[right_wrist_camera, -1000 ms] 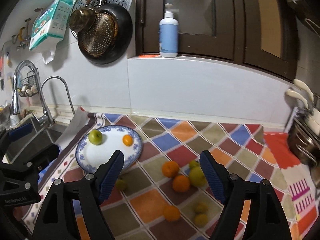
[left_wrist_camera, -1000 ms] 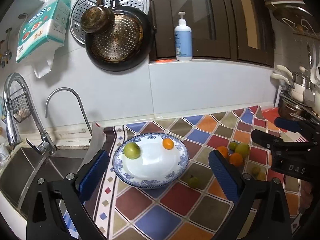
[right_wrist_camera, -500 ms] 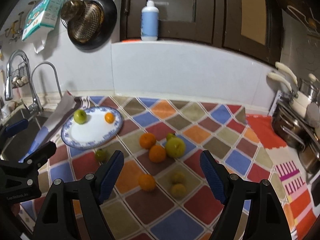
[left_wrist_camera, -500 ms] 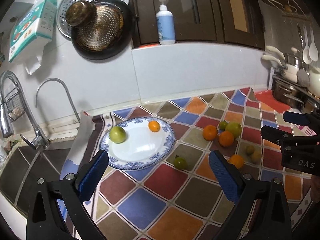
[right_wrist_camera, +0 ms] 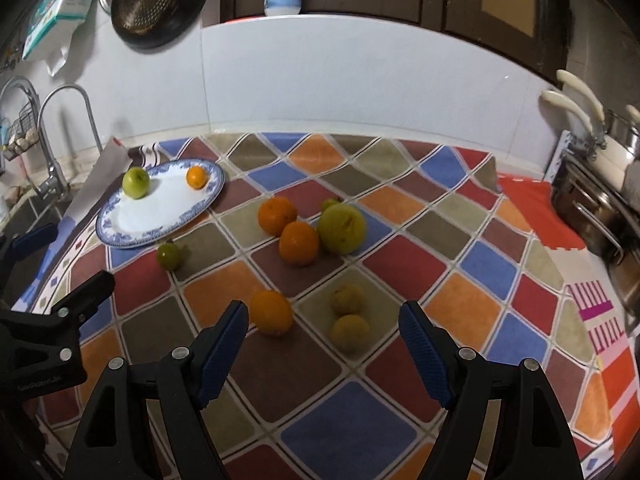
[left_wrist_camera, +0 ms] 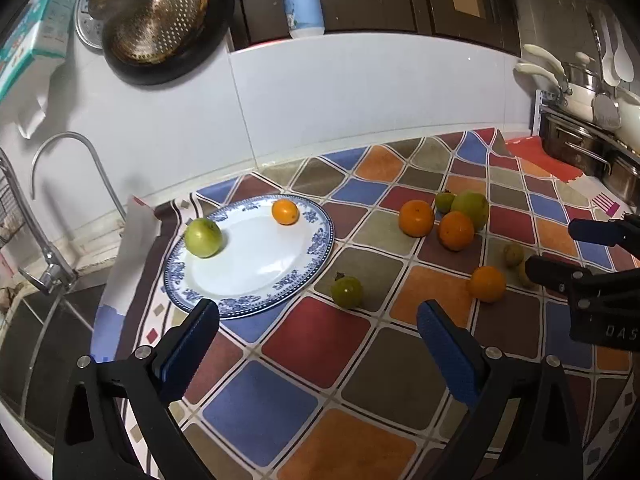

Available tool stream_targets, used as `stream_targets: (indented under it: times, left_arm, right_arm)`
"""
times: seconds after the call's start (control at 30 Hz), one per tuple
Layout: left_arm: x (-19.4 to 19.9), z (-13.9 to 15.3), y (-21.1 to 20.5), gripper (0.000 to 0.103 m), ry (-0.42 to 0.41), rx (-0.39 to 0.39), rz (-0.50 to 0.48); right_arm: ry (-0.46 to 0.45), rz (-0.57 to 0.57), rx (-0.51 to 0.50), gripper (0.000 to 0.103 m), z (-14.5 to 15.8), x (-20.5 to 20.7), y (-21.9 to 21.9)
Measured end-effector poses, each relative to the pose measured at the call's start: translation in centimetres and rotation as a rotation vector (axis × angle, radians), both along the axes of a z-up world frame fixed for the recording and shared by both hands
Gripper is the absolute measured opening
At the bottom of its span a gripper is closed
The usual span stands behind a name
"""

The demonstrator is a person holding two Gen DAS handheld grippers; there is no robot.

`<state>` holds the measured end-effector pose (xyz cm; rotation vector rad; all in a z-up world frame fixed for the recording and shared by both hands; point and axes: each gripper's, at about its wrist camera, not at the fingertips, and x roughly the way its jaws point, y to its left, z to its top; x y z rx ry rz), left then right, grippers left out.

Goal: Organize fruits
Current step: 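Move both tools back toward the loose fruits, then grasp the small green lime with the left tool while the right tool grasps an orange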

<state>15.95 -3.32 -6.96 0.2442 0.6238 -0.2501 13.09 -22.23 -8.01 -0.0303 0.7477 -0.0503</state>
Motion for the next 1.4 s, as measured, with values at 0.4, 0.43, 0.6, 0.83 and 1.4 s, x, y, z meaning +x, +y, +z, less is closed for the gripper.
stream_targets:
  times: [0.4,0.43,0.6,0.83,1.4]
  left_arm:
    - [3.9,-2.5,-1.2,0.066,0.115,-0.008,-0.063]
    - [4.2,-2.7,-1.4,0.063,0.128,-0.012,-0.067]
    - [5.5,-3.5,-2.2,0.054,0.162,-0.020,-0.079]
    - [6.8,-4.4,-3.0,0.042,0.193,0.009,-0.082]
    - [5.7,-3.3,-2.4,0.028,0.213,-0.028,-0.093]
  right_arm:
    - [0.088,0.093,0.066,0.055,-2.5,2.9,1.0]
    - [0.097,0.100,0.077,0.052,-2.7,3.2,1.0]
    - [0.133,0.115,0.121,0.046,-3.6,4.0,0.9]
    - [0.157,0.123,0.149,0.038,-4.2,4.5,0.9]
    - [0.140,0.147,0.175,0.034,-3.4,4.4,1.4]
